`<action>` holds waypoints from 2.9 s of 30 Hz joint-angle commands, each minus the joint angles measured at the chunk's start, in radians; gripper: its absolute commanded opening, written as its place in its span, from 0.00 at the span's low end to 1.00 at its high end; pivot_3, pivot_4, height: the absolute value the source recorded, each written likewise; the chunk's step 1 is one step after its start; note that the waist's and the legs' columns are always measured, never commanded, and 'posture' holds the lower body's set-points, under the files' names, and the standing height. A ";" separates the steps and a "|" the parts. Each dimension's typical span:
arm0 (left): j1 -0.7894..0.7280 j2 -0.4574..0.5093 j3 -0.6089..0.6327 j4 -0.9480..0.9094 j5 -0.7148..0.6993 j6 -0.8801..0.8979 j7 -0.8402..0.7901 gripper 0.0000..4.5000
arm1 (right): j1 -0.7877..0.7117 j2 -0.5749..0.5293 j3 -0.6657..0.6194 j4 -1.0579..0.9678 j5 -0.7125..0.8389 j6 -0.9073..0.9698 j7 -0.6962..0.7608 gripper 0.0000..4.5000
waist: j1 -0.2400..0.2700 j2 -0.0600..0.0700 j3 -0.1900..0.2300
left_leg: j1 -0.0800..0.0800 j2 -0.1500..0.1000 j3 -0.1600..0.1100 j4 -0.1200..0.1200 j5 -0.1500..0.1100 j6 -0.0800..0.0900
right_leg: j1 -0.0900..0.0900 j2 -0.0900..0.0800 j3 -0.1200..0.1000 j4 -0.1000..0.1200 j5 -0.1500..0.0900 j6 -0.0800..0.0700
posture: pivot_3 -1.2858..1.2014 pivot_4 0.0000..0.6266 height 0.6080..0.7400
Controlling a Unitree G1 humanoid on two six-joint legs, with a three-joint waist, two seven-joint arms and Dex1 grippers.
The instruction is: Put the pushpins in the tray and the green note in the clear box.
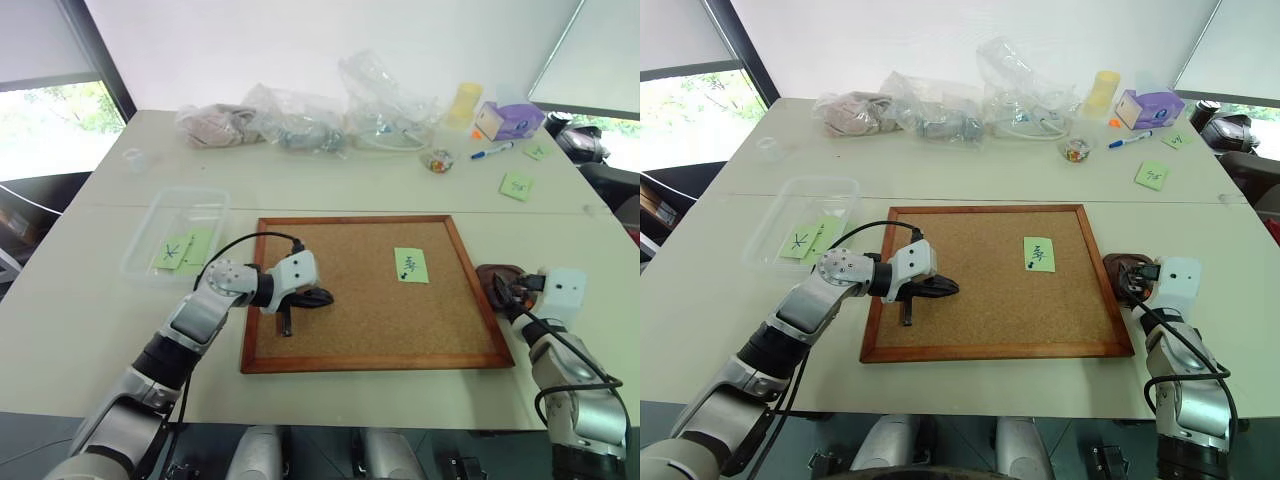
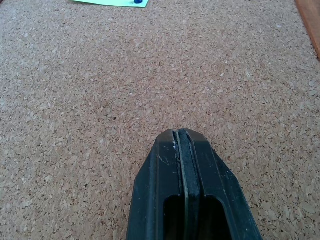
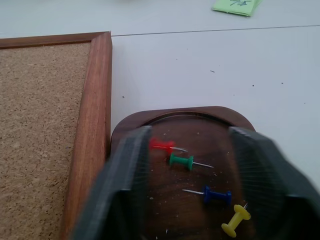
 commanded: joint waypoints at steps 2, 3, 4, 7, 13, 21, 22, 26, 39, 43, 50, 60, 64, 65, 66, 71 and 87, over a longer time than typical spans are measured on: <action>0.008 -0.002 -0.025 0.029 0.033 0.006 0.012 0.00 | 0.001 -0.003 -0.017 -0.017 -0.015 -0.014 -0.012 0.99 | 0.000 0.000 0.000 | 0.000 0.000 0.000 0.000 0.000 0.000 | 0.000 0.000 0.000 0.000 0.000 0.000 | 0.52 0.24 0.98; 0.007 -0.002 -0.025 0.030 0.034 0.004 0.012 0.00 | 0.002 -0.001 -0.020 -0.019 -0.015 -0.020 -0.013 0.99 | 0.000 0.000 0.000 | 0.000 0.000 0.000 0.000 0.000 0.000 | 0.000 0.000 0.000 0.000 0.000 0.000 | 0.52 0.24 0.98; 0.006 -0.003 -0.025 0.032 0.034 0.003 0.011 0.00 | 0.004 0.001 -0.024 -0.024 -0.014 -0.028 -0.014 0.99 | 0.000 0.000 0.000 | 0.000 0.000 0.000 0.000 0.000 0.000 | 0.000 0.000 0.000 0.000 0.000 0.000 | 0.52 0.24 0.98; 0.004 -0.004 -0.025 0.035 0.034 0.001 0.011 0.00 | 0.006 0.006 -0.033 -0.041 -0.022 -0.059 -0.023 0.99 | 0.000 0.000 0.000 | 0.000 0.000 0.000 0.000 0.000 0.000 | 0.000 0.000 0.000 0.000 0.000 0.000 | 0.52 0.24 0.98; 0.003 -0.003 -0.024 0.032 0.033 0.005 0.007 0.00 | -0.005 -0.013 0.042 -0.151 -0.031 -0.156 0.049 0.99 | -0.001 0.001 -0.001 | 0.000 0.000 0.000 0.000 0.000 0.000 | 0.000 0.000 0.000 0.000 0.001 0.002 | 0.52 0.24 0.98; -0.010 -0.010 -0.023 0.046 0.036 0.002 0.008 0.00 | -0.063 0.013 0.284 -0.164 0.014 -0.044 0.201 0.99 | 0.003 0.001 -0.001 | 0.008 0.000 -0.001 0.000 -0.001 0.001 | 0.009 0.000 -0.001 -0.003 -0.001 -0.001 | 0.52 0.24 0.98; -0.010 -0.010 -0.022 0.046 0.037 0.002 0.008 0.00 | -0.063 0.015 0.292 -0.163 0.016 -0.040 0.207 0.99 | 0.003 0.001 -0.001 | 0.009 0.000 -0.001 0.000 -0.001 0.002 | 0.010 0.000 -0.001 -0.003 -0.001 -0.001 | 0.52 0.24 0.98; -0.004 -0.004 -0.017 0.045 0.040 0.000 0.010 0.00 | -0.062 0.037 0.330 -0.154 0.028 -0.014 0.227 0.99 | 0.000 0.001 -0.001 | 0.010 0.000 0.000 0.000 -0.002 0.003 | 0.012 -0.001 -0.001 -0.004 -0.001 -0.002 | 0.52 0.24 0.98; 0.005 -0.010 -0.017 0.035 0.041 0.004 0.020 0.00 | -0.052 0.061 0.334 -0.109 0.038 0.024 0.253 0.94 | -0.001 0.001 -0.001 | 0.010 0.000 0.000 -0.001 -0.002 0.003 | 0.012 -0.002 -0.001 -0.004 -0.001 -0.002 | 0.52 0.24 0.98; 0.006 -0.010 -0.017 0.034 0.042 0.004 0.021 0.00 | -0.054 0.064 0.333 -0.102 0.035 0.021 0.255 0.60 | -0.001 0.001 -0.001 | 0.010 0.000 0.000 -0.001 -0.002 0.003 | 0.012 -0.002 -0.001 -0.004 -0.001 -0.002 | 0.52 0.24 0.98; 0.005 -0.010 -0.017 0.033 0.042 0.004 0.020 0.00 | -0.054 0.068 0.330 -0.095 0.031 0.021 0.254 0.01 | -0.001 0.001 -0.001 | 0.010 0.000 -0.001 -0.001 -0.002 0.003 | 0.012 -0.002 -0.001 -0.004 -0.001 -0.002 | 0.52 0.24 0.98; 0.002 -0.005 -0.025 0.041 0.048 -0.003 0.011 0.00 | -0.056 0.076 0.293 -0.118 0.013 -0.055 0.236 0.01 | -0.001 0.002 -0.001 | 0.010 0.000 -0.001 -0.001 -0.002 0.003 | 0.012 -0.005 0.000 -0.005 -0.001 -0.002 | 0.52 0.24 0.98; 0.004 -0.003 -0.029 0.051 0.053 -0.008 0.008 0.00 | -0.060 0.066 0.277 -0.149 0.005 -0.106 0.235 0.01 | -0.001 0.002 -0.001 | 0.010 0.000 -0.001 -0.001 -0.002 0.003 | 0.011 -0.006 0.000 -0.005 -0.001 -0.002 | 0.52 0.24 0.98; 0.006 -0.003 -0.029 0.053 0.054 -0.010 0.007 0.00 | -0.060 0.064 0.277 -0.153 0.002 -0.114 0.234 0.01 | -0.001 0.002 -0.001 | 0.010 0.000 -0.001 -0.001 -0.002 0.003 | 0.012 -0.006 0.000 -0.005 -0.001 -0.002 | 0.52 0.24 0.98; 0.008 -0.004 -0.028 0.058 0.053 -0.009 0.007 0.00 | -0.061 0.064 0.270 -0.164 0.003 -0.119 0.227 0.01 | -0.002 0.002 -0.001 | 0.010 0.000 -0.001 -0.001 -0.002 0.003 | 0.012 -0.006 0.000 -0.005 -0.001 -0.002 | 0.52 0.24 0.98; 0.015 -0.018 -0.007 0.063 0.022 0.015 0.005 0.00 | -0.059 0.057 0.263 -0.186 0.007 -0.117 0.219 0.01 | -0.001 0.002 -0.001 | 0.010 0.000 -0.001 -0.001 -0.002 0.003 | 0.012 -0.006 0.000 -0.005 -0.001 -0.002 | 0.52 0.24 0.98; -0.413 -0.338 0.478 0.279 -0.547 0.634 0.229 0.99 | -0.071 -0.031 0.260 -0.381 -0.011 -0.043 0.211 0.00 | -0.005 -0.005 0.006 | -0.006 0.000 -0.003 -0.002 -0.002 0.004 | -0.005 0.000 -0.003 -0.003 0.000 0.006 | 0.52 0.24 0.98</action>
